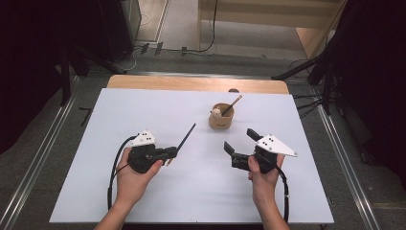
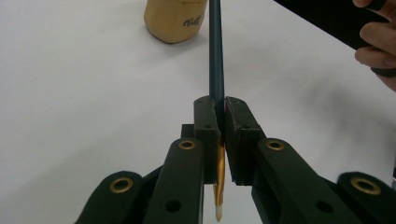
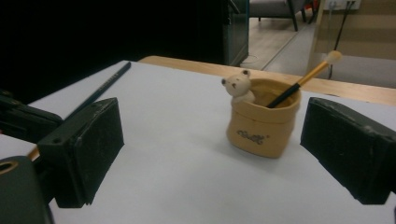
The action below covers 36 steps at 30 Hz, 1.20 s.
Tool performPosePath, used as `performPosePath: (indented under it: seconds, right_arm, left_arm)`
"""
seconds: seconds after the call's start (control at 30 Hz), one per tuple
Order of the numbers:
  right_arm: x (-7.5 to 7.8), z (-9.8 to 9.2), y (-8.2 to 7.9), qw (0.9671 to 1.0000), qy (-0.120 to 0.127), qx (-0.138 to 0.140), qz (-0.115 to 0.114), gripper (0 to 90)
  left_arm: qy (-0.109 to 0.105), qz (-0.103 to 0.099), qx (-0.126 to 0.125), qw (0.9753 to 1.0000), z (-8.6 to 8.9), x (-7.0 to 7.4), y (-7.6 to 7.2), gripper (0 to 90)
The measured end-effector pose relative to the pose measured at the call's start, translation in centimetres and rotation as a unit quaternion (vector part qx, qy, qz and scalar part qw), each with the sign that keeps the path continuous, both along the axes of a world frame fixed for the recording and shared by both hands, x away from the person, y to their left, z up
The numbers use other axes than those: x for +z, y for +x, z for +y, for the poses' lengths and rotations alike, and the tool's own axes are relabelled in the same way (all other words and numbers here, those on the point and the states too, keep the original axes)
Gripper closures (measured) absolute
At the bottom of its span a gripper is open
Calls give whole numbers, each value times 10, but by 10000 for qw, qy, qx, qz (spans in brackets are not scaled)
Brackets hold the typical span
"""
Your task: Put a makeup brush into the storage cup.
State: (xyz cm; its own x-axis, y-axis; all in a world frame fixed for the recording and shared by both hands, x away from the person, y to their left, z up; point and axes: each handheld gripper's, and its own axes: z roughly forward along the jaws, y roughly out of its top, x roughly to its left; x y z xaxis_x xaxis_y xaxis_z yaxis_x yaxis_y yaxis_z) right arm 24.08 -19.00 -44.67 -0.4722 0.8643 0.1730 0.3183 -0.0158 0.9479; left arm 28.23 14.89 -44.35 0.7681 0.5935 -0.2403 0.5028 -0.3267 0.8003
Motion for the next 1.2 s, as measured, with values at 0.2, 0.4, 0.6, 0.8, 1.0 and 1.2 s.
performPosePath:
  seconds: [0.2,0.4,0.6,0.8,1.0,1.2]
  right_arm:
    - [0,17,-4,9997,111,222,70,63]
    - [-3,31,-10,9989,247,387,123,89]
    - [-5,42,-14,9979,513,340,202,139]
    - [-3,51,-18,9955,879,325,157,245]
    - [-6,60,-15,9890,1340,310,539,334]
    - [-10,66,-15,9845,1590,374,645,412]
  left_arm:
    - [-274,-52,-116,9995,-3,-3,-3,853]
    - [-496,-152,-165,9985,-2,-2,-7,853]
    - [-647,-235,-235,9974,-7,-4,-11,853]
    - [-736,-277,-278,9965,-11,-6,-13,853]
    - [-766,-356,-314,9959,-17,-8,-18,853]
    - [-814,-429,-392,9950,-24,-8,-23,852]
